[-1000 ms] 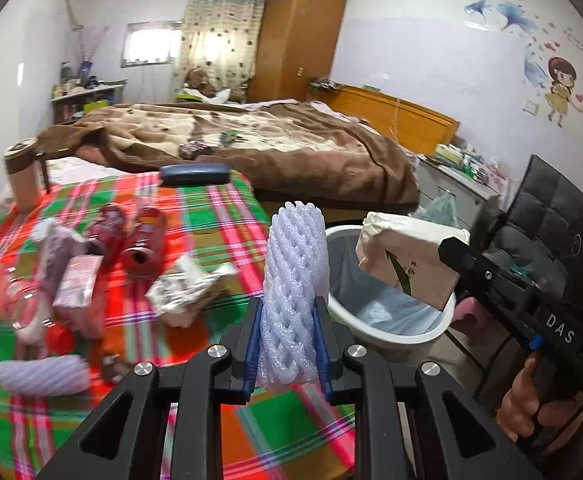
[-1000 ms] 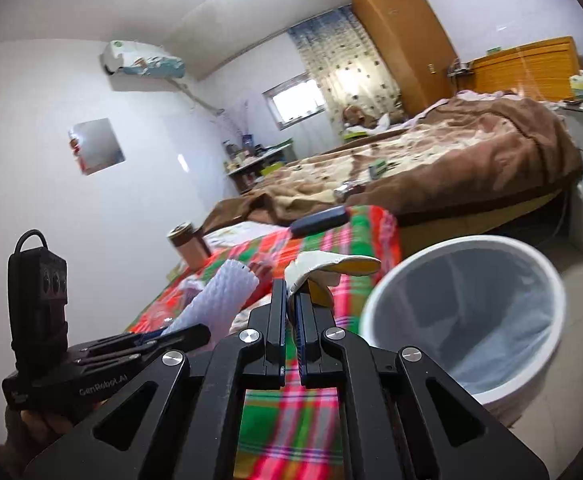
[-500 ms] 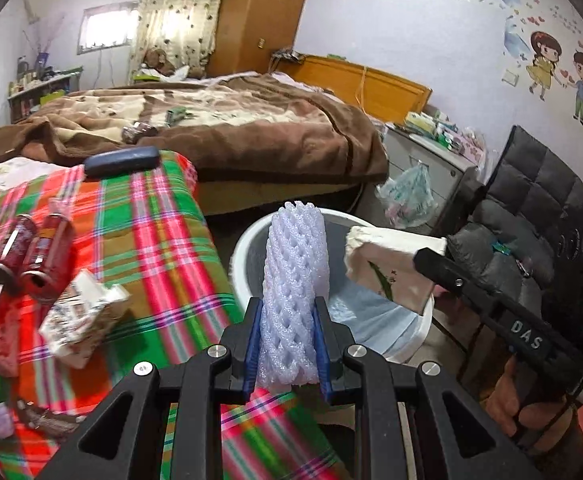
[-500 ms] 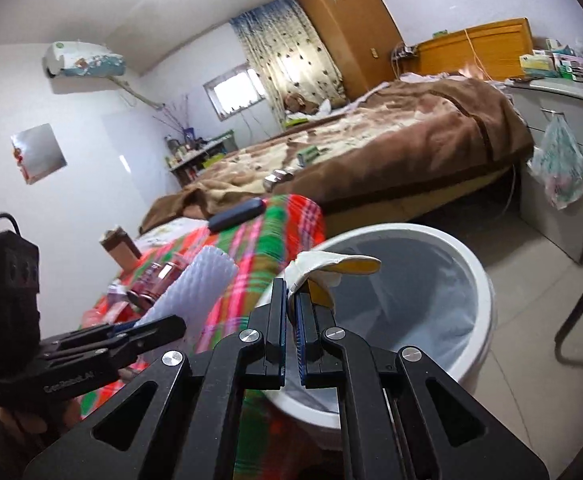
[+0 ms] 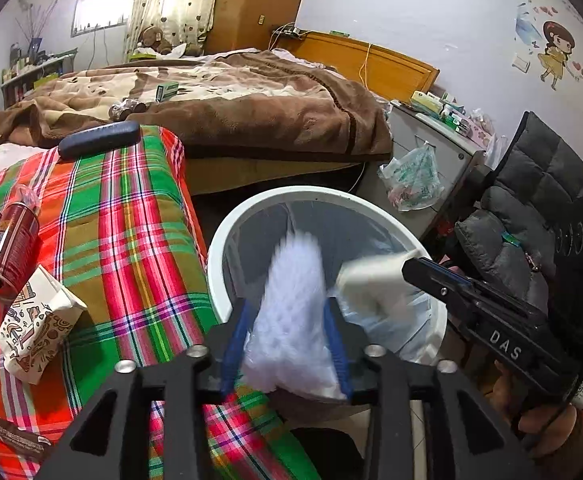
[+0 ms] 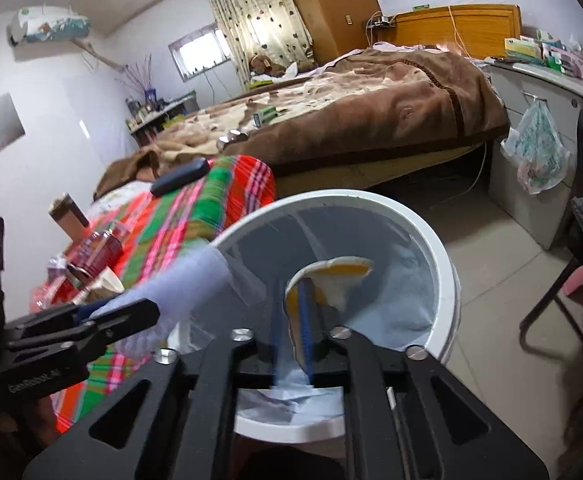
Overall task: Collect trash
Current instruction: 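Open the left tool over the bin while the right tool releases the paper cup, then move both tools back to the table toward the remaining trash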
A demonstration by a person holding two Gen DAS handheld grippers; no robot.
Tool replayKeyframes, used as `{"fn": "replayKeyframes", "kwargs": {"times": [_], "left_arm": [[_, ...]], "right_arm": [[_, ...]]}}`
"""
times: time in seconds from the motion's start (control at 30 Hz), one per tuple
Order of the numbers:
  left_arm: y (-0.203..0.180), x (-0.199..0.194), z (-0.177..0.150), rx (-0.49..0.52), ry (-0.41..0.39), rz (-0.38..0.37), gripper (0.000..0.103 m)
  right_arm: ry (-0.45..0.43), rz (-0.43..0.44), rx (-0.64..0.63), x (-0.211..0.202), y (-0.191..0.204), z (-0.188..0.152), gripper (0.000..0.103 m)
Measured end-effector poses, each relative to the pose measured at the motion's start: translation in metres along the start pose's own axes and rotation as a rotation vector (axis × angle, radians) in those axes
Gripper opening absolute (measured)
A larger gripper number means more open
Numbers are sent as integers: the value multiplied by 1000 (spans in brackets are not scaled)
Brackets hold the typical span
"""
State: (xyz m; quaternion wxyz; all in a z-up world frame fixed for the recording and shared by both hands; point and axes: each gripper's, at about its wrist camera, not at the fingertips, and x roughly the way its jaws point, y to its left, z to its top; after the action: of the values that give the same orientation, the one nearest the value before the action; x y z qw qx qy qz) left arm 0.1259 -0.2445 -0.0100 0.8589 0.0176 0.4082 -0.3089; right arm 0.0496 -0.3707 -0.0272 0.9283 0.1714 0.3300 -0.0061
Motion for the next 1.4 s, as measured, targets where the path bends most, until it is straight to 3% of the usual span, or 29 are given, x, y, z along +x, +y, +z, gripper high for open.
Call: {"fn": "replayKeyframes", "kwargs": {"times": [0.03,0.1,0.67,0.8,1.13,1.4], "left_arm": [[0,0,-1,-1,-2,-3,45],[2,-1,-1,-4,-4,1,45],[24,-66,-27,-21,-99,25,46],[37,-87,-36,-37,-127,45,54],[82,-140,-74,-75,-182,144,59],[127,-172,-102,-124,-199,233,59]], "right_arm": [[2,-5,-4,0,0,0,35],[5,-4,-5,-2,-2,-1,47],[-44,56,-30,-26,28,-5,47],[-62,86,-43,-30,42,-6,47],[-58,209,-92,-32,85,-19,47],[-7,281,-170,-17,128,-33,47]]}}
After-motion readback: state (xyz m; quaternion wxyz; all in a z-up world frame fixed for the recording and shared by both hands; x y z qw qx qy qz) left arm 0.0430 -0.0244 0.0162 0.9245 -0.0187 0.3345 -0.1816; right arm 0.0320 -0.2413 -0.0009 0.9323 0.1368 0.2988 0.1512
